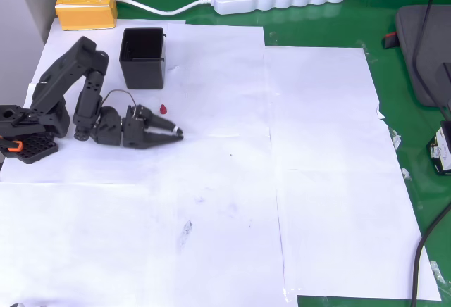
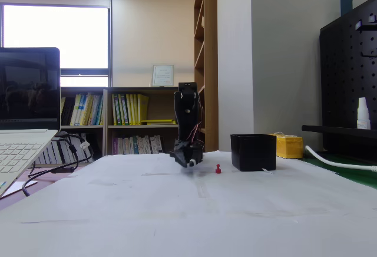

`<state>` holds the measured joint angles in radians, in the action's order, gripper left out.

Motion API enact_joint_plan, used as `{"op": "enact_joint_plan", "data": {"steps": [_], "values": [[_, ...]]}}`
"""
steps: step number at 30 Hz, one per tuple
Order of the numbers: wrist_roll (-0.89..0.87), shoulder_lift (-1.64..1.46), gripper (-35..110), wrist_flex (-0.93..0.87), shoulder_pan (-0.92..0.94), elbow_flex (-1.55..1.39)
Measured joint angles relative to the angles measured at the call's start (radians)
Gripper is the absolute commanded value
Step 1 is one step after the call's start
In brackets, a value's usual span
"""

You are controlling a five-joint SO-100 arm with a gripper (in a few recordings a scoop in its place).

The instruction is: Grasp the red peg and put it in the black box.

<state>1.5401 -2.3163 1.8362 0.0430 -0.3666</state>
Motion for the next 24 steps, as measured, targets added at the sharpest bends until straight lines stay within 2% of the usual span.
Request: {"op": "enact_joint_plan", "data": {"steps": [24], "values": [[-0.006,0.112,0,0.014,-0.193,0.158]]}}
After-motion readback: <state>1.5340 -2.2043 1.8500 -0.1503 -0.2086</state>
